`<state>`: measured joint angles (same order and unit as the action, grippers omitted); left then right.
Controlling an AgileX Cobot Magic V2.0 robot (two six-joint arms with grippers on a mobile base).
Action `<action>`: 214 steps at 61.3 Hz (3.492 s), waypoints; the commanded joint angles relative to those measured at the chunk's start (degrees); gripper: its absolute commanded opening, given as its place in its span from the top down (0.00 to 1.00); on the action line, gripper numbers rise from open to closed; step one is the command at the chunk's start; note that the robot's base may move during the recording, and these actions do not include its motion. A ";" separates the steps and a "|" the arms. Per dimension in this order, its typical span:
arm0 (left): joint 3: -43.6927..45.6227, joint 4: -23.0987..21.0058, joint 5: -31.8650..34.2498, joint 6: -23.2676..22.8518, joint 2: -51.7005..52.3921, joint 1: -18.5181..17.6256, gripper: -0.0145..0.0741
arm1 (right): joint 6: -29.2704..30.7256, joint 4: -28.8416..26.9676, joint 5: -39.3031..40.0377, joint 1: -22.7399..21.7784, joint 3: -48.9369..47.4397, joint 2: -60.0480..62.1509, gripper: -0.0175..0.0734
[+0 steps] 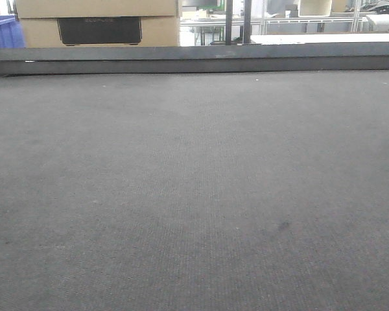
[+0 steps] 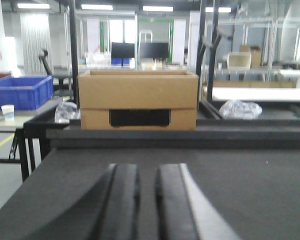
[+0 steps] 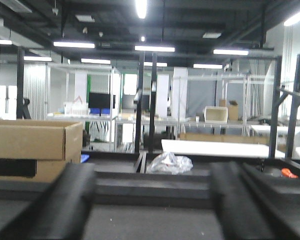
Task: Place cylindrical capacitor in blue bin on shelf
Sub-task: 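Lower the right gripper toward the maroon cylindrical capacitor on the table, then center the open right gripper around the maroon capacitor and close it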
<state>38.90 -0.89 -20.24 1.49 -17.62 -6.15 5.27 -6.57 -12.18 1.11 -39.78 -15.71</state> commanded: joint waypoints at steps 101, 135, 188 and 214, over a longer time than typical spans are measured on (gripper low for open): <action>1.80 -0.19 -1.42 -0.21 -6.83 -3.16 0.16 | -0.03 -5.45 70.61 0.08 34.04 -68.23 0.18; 1.80 -0.19 -1.42 -0.21 -6.83 -3.16 0.16 | 0.14 -4.42 73.76 0.08 30.03 -78.05 0.18; 1.80 -0.19 -1.42 -0.21 -6.83 -3.16 0.16 | 0.14 -2.65 69.68 0.08 27.84 -78.34 0.48; 1.80 -0.30 -1.42 -0.21 -6.83 -3.16 0.16 | 0.14 -2.65 69.09 0.08 27.84 -78.52 0.55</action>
<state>40.24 -0.89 -22.23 1.49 -24.32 -9.03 5.27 -9.32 56.34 1.13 -11.76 -93.93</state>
